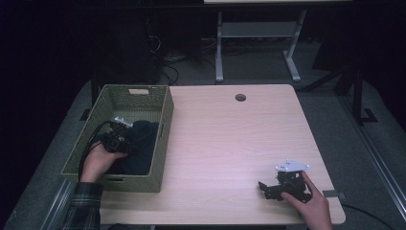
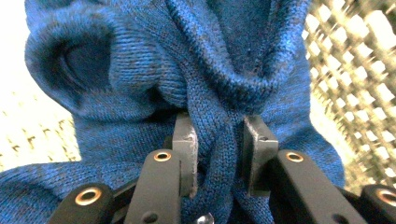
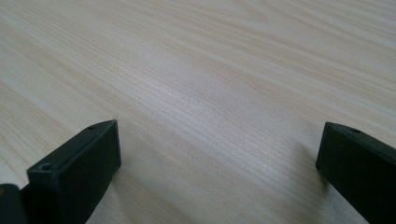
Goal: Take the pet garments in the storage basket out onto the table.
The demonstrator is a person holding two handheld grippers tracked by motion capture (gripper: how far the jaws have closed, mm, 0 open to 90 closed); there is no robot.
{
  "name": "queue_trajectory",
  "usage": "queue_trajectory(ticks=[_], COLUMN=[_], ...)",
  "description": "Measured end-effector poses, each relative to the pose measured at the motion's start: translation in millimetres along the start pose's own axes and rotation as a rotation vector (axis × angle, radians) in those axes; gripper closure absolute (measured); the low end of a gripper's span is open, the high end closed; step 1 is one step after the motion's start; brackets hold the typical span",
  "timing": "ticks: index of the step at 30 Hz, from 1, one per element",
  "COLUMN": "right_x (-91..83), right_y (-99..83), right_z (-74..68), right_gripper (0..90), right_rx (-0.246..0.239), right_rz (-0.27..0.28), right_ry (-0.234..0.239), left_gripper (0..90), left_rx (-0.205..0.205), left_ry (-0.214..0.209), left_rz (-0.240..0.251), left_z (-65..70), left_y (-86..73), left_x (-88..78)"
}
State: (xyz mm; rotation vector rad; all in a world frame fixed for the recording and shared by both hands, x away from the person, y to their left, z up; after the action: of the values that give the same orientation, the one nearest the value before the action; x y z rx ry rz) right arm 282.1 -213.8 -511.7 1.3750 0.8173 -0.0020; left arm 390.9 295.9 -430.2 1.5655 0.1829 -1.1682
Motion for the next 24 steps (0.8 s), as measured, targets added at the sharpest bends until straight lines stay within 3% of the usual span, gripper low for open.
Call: queue_trajectory(ticks=[11,16,24], right_x=[-0.8,-0.8,-0.7], right_y=[-0.5,-0.5,-0.5], right_z=[-0.7,-0.4,-0.4], right_gripper=[0.0,0.0,0.0], right_rx=[0.002,-0.003,-0.002], right_rz=[-0.002,0.001,0.001], right_ry=[0.0,0.0,0.0], left_gripper=[71.6,71.6,71.5], left_rx=[-0.034,-0.051,-0.044], left_ry=[-0.026,-0.059,-0.098], left_rz=[0.235,0.331,0.435], left_z=[1.1,2.2,7.2], left_y=[22.0,31.5,49.6], left_x=[-44.1,-64.2,-82.6])
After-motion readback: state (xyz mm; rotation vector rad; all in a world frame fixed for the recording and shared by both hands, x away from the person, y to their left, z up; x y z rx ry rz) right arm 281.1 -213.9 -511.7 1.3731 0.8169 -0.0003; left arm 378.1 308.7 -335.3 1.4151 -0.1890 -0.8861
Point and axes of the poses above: each handheld gripper's, and its own axes: x roughly forward along the jaws, y roughly out of its top, z roughly to its right, the point moved 4 cm from there along x, roughly forward along the jaws, and after that the axes turned 15 degrees about z, right-handed, at the moved point
